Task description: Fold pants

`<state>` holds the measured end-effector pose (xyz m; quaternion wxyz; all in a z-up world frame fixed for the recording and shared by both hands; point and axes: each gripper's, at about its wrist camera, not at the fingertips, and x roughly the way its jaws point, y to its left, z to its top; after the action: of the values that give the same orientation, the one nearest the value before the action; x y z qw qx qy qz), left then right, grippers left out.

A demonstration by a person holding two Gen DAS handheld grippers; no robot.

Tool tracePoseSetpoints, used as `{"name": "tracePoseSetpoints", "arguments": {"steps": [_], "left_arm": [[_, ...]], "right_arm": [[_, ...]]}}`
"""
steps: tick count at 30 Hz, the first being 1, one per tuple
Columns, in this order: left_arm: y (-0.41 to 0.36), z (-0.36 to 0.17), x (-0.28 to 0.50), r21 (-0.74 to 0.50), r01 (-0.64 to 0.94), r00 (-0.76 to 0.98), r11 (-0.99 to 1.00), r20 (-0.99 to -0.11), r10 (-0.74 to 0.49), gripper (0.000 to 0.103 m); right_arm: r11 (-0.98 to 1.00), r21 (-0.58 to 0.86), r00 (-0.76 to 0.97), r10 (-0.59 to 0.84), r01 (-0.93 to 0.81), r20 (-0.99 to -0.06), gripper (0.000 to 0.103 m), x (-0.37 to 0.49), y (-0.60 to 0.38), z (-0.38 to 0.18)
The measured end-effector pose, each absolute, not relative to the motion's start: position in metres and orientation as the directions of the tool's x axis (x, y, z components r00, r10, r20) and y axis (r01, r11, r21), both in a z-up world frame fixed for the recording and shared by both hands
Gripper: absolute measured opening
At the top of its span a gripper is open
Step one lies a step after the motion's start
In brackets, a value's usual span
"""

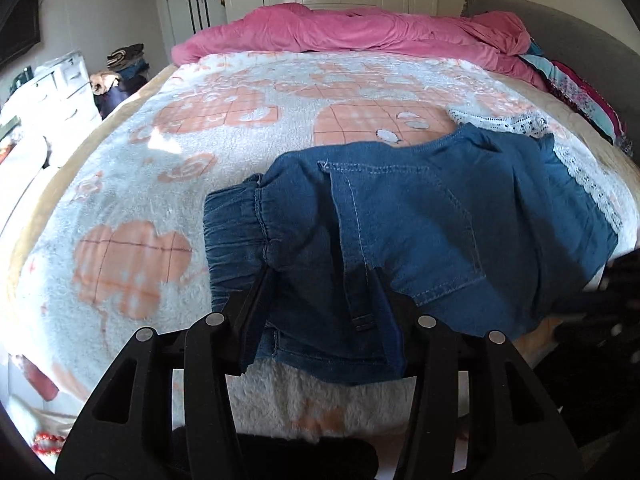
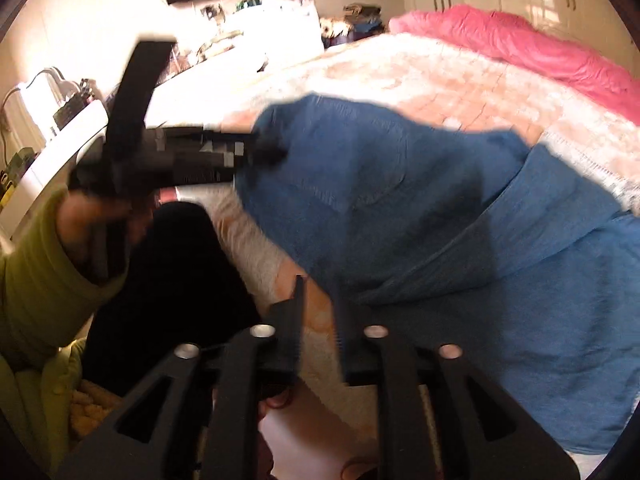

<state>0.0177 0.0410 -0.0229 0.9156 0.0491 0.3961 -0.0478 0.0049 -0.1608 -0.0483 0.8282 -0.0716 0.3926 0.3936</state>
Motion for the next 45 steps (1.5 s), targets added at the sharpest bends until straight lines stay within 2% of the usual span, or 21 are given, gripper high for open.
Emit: {"name": "tracePoseSetpoints", "arguments": {"steps": [2, 7, 11, 15, 20, 21, 23, 27, 30, 32, 43, 45], "left_arm": [[0.040, -0.023, 0.015, 0.066, 0.131, 0.685, 0.989, -0.727, -0.043, 0.041], [0.044, -0.025, 0.015, 0.042, 0.132, 0.688, 0.990, -0.723, -0.061, 0.042], [0.046, -0.024, 0.015, 0.025, 0.134, 0.691, 0.991, -0.719, -0.076, 0.043], [0.048, -0.026, 0.016, 0.013, 0.132, 0.698, 0.991, -0.711, -0.084, 0.046], [0.050, -0.017, 0.009, -0.007, 0.126, 0.723, 0.992, -0.684, -0.096, 0.047], [0.050, -0.015, 0.008, -0.015, 0.122, 0.727, 0.992, -0.680, -0.100, 0.051], [0.051, -0.009, 0.004, -0.056, 0.118, 0.731, 0.991, -0.671, -0.125, 0.056], [0.051, 0.002, -0.004, -0.101, 0.127, 0.736, 0.987, -0.658, -0.162, 0.059], [0.047, 0.012, -0.009, -0.110, 0.137, 0.743, 0.984, -0.646, -0.175, 0.062], [0.041, 0.019, -0.012, -0.117, 0.150, 0.752, 0.982, -0.631, -0.190, 0.064], [-0.010, 0.012, -0.001, -0.229, 0.318, 0.661, 0.920, -0.642, -0.388, 0.066], [-0.026, 0.007, 0.002, -0.242, 0.359, 0.628, 0.901, -0.651, -0.425, 0.066]], "right_arm": [[0.703, 0.171, 0.436, 0.593, -0.690, -0.677, 0.032, 0.008, -0.162, -0.037], [0.739, 0.120, 0.482, 0.545, -0.663, -0.686, 0.038, 0.024, -0.146, -0.037], [0.782, 0.131, 0.412, 0.453, -0.609, -0.791, 0.039, 0.046, -0.138, -0.079], [0.775, 0.123, 0.421, 0.461, -0.620, -0.781, 0.041, 0.046, -0.137, -0.078], [0.782, 0.185, 0.425, 0.501, -0.596, -0.754, 0.041, 0.044, -0.155, -0.063], [0.787, 0.187, 0.438, 0.505, -0.588, -0.744, 0.041, 0.043, -0.161, -0.059], [0.799, 0.192, 0.466, 0.506, -0.569, -0.725, 0.052, 0.039, -0.174, -0.048], [0.833, 0.193, 0.529, 0.490, -0.519, -0.693, 0.053, 0.038, -0.202, -0.034], [0.857, 0.190, 0.564, 0.466, -0.479, -0.681, 0.060, 0.039, -0.221, -0.029], [0.872, 0.189, 0.586, 0.449, -0.451, -0.675, 0.060, 0.038, -0.231, -0.027], [0.939, 0.162, 0.674, 0.331, -0.303, -0.660, 0.061, 0.066, -0.275, -0.011], [0.947, 0.149, 0.684, 0.310, -0.285, -0.660, 0.068, 0.073, -0.280, -0.010]]}}
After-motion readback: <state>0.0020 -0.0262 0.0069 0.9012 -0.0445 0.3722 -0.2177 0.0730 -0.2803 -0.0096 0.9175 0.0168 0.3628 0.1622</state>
